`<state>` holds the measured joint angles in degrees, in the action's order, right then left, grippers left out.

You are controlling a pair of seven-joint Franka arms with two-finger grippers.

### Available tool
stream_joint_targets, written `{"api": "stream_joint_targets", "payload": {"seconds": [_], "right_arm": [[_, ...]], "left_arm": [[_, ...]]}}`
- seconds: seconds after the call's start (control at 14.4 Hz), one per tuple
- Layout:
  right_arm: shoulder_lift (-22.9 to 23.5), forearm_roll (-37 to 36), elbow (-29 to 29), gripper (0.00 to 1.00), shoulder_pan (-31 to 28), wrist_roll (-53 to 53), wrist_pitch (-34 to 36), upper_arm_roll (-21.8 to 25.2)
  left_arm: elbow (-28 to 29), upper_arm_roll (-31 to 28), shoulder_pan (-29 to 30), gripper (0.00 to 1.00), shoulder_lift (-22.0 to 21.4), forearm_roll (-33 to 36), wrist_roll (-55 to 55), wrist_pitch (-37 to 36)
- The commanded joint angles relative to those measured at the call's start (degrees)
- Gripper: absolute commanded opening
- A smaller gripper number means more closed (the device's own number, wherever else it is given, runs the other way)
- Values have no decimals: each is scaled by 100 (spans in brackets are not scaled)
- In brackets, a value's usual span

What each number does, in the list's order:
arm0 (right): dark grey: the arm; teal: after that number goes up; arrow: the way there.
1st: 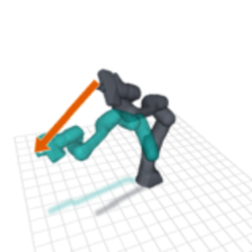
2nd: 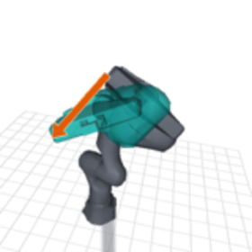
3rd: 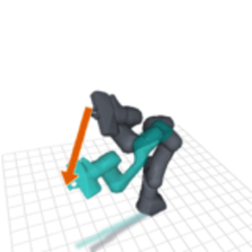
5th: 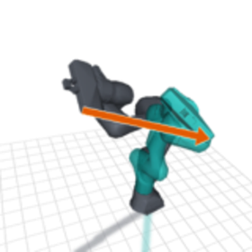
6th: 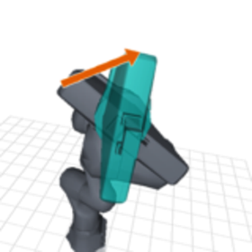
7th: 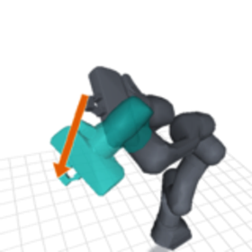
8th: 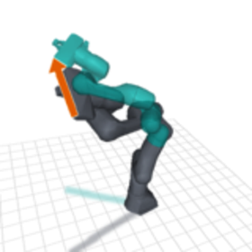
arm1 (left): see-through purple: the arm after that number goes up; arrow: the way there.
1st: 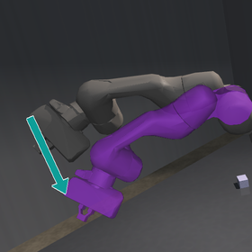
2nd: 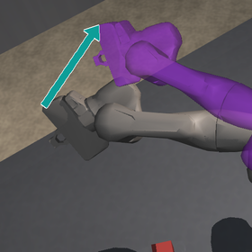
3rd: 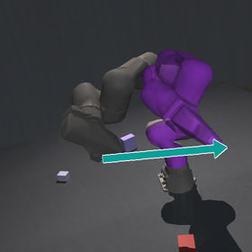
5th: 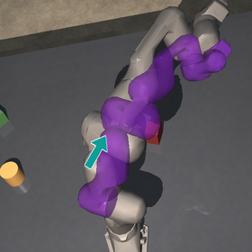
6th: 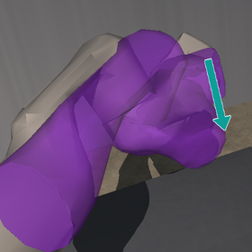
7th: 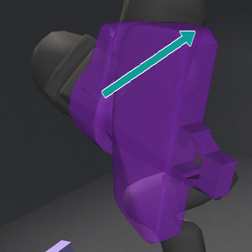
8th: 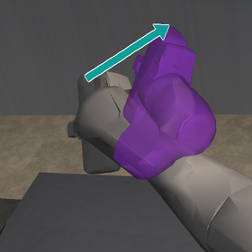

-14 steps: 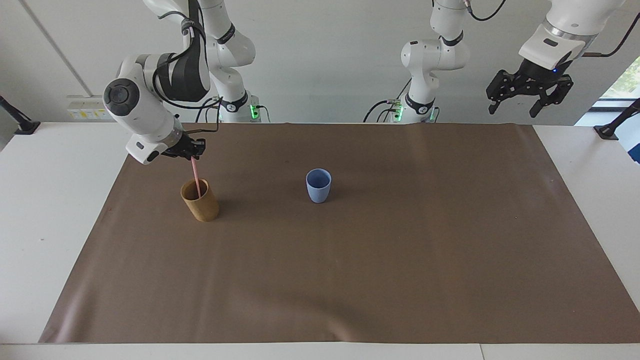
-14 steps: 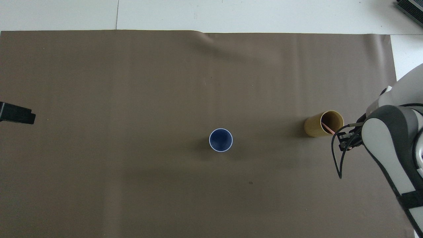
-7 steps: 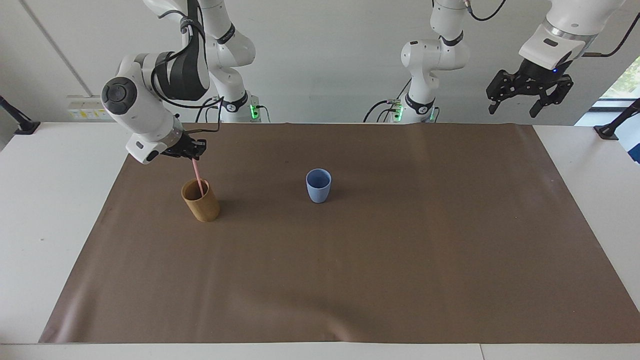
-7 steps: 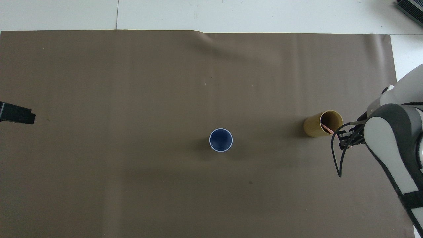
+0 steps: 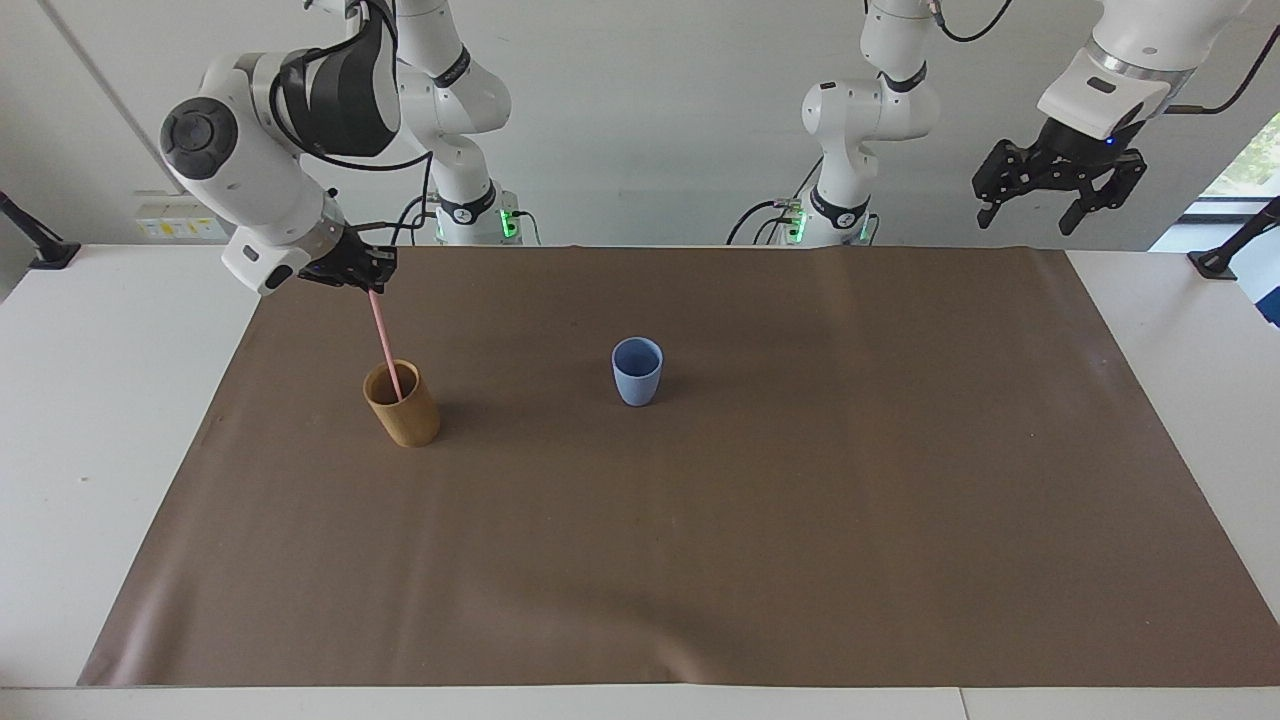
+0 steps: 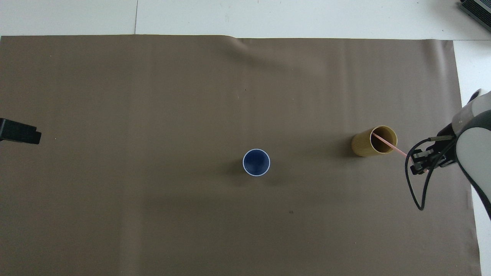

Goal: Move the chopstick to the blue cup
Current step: 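Grasp the pink straw in the yellow cup with the right gripper, then pull the pink straw out of the yellow cup with the right gripper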

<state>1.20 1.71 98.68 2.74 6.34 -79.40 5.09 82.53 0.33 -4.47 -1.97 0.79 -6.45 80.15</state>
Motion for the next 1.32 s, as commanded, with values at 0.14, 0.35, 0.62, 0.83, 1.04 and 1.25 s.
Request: {"api": "stream_joint_targets", "payload": {"seconds": [0.14, 0.35, 0.62, 0.83, 1.04, 1.25], "right_arm": [[-76, 145, -919, 0, -19, -72, 1144, -51], [-85, 451, -1044, 0, 42, -798, 1506, -69], [-172, 1346, -921, 0, 375, -2528, 1315, -218], [-138, 2076, -833, 0, 937, -3969, 665, -227], [-103, 2500, -648, 0, 1561, -5009, -135, -227], [-15, 3009, -490, 0, 1843, -5457, -776, -227]], "left_arm": [[-53, 29, 42, 100, -14, 106, -5, -114], [-53, 29, 42, 100, -14, 106, -14, -114], [-53, 29, 42, 100, -5, 106, -14, -114], [-53, 29, 42, 100, -5, 106, -14, -114], [-53, 29, 42, 100, -5, 106, -14, -114], [-53, 29, 42, 100, -5, 106, -14, -114]]}}
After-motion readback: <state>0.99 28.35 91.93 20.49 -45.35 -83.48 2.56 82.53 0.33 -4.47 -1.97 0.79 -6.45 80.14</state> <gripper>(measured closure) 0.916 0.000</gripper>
